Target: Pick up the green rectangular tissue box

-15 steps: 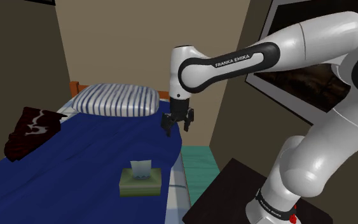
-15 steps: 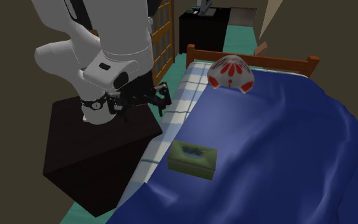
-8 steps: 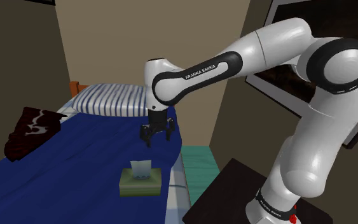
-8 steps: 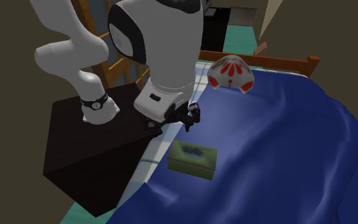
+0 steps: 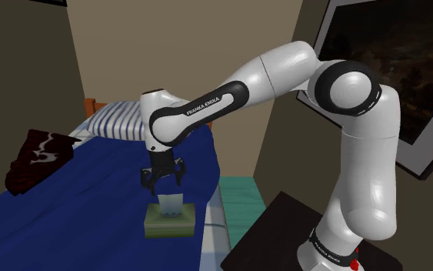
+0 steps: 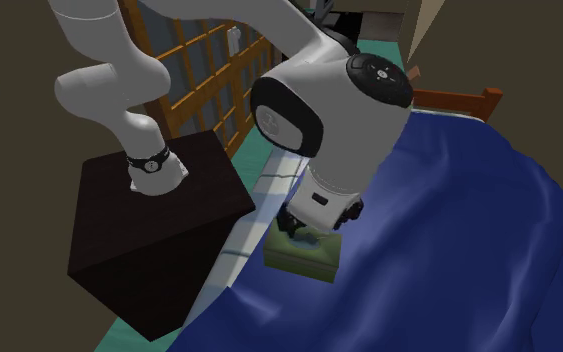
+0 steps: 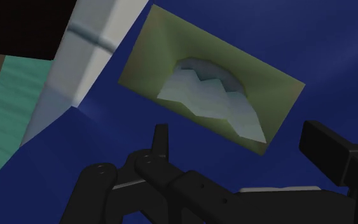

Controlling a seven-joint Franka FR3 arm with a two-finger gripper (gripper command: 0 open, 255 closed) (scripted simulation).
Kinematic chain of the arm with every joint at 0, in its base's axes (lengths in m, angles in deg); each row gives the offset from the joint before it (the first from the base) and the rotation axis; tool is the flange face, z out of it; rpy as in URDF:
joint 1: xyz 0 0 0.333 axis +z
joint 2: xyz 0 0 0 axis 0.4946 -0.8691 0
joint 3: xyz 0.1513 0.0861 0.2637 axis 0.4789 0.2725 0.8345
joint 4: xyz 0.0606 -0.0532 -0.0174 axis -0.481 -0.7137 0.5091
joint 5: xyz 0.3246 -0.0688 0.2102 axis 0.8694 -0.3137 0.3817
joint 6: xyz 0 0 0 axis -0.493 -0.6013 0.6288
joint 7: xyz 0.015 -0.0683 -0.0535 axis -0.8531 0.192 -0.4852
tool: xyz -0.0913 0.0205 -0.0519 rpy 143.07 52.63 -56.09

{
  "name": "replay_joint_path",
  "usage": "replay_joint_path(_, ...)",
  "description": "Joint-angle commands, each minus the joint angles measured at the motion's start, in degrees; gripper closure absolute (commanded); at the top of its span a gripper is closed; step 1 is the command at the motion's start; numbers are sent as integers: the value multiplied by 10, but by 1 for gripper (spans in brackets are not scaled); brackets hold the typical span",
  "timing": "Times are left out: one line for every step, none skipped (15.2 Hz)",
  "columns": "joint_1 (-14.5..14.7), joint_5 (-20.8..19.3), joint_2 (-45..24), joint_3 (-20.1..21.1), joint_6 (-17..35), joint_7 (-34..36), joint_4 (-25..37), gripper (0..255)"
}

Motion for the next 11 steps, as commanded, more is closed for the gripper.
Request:
replay_joint_path(11,-9,-41,-1,-3,14,38,0)
replay_joint_path(11,-10,-45,-1,3,14,36,0)
replay_joint_path(12,-10,-49,-2,9,14,34,0)
replay_joint_path(12,-11,-53,-3,15,15,31,0)
replay_joint_path(13,-12,-58,-3,21,15,29,0)
replay_joint_path(13,-13,-62,-4,27,15,28,0)
replay_joint_path(14,-15,-66,-4,33,15,26,0)
replay_joint_path(14,-16,-71,-5,39,15,24,0)
replay_joint_path(14,-16,-73,-5,43,15,23,0)
replay_joint_path(15,-16,-74,-5,43,15,24,0)
replay_joint_path(14,-16,-74,-6,43,15,24,255)
